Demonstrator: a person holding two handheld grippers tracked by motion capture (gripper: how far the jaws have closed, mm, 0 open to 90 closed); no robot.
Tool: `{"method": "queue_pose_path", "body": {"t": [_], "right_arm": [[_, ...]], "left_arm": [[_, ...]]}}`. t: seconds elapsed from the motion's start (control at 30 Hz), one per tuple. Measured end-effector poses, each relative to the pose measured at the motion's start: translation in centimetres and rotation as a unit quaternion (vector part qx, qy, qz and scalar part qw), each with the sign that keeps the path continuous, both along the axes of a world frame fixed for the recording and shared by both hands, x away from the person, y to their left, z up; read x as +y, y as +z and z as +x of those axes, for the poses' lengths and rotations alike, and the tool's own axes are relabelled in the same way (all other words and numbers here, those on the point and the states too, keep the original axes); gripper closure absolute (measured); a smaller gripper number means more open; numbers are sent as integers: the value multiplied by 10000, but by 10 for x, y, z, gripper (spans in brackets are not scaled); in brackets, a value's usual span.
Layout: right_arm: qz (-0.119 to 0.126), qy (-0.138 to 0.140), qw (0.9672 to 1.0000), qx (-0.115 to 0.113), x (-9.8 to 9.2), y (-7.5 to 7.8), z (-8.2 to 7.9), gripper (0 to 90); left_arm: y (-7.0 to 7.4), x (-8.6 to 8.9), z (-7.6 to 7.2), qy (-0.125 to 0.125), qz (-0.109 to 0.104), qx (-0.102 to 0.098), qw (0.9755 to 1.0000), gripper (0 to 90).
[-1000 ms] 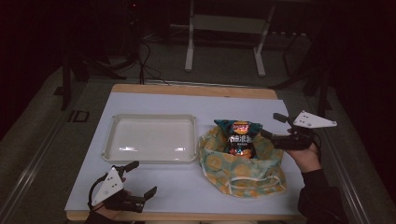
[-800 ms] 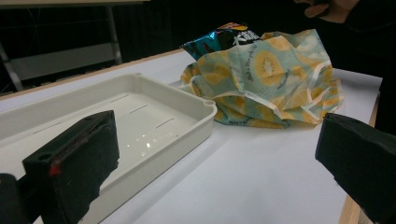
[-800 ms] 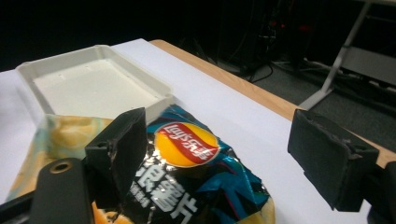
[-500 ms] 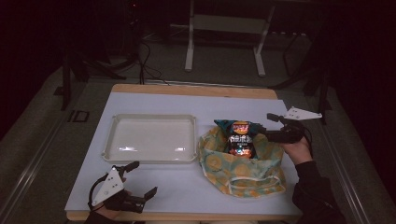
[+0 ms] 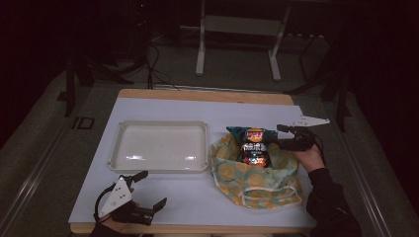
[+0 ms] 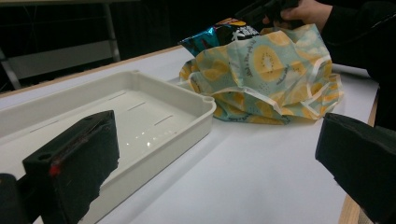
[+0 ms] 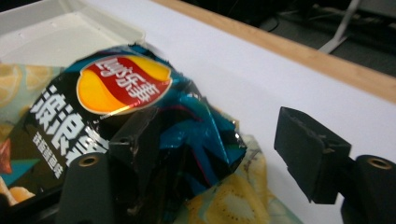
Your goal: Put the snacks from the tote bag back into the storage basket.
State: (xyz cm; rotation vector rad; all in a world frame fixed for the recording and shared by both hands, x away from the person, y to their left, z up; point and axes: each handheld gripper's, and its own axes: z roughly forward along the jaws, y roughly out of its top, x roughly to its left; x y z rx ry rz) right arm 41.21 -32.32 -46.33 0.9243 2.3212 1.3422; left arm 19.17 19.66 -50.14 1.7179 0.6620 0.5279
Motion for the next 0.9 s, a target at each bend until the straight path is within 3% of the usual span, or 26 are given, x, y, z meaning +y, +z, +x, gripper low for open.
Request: {"method": "queue_pose_path", "body": {"t": [0.2,0.37,0.73,0.87,0.9], "right_arm": [[-16,130,9998,175,0,-7,5,376],[-114,317,9991,251,2,-13,8,500],[-298,442,9976,439,7,-19,13,705],[-347,568,9965,512,10,-18,14,890],[-431,553,9963,496,12,-18,14,895]], "left_arm": [[-1,0,0,-25,15,13,10000,1],[-1,-1,1,-41,35,32,10000,1],[-1,-1,1,-64,42,54,10000,1],[-1,-1,1,-70,44,55,10000,1],[-1,-1,1,-71,45,53,10000,1]]}}
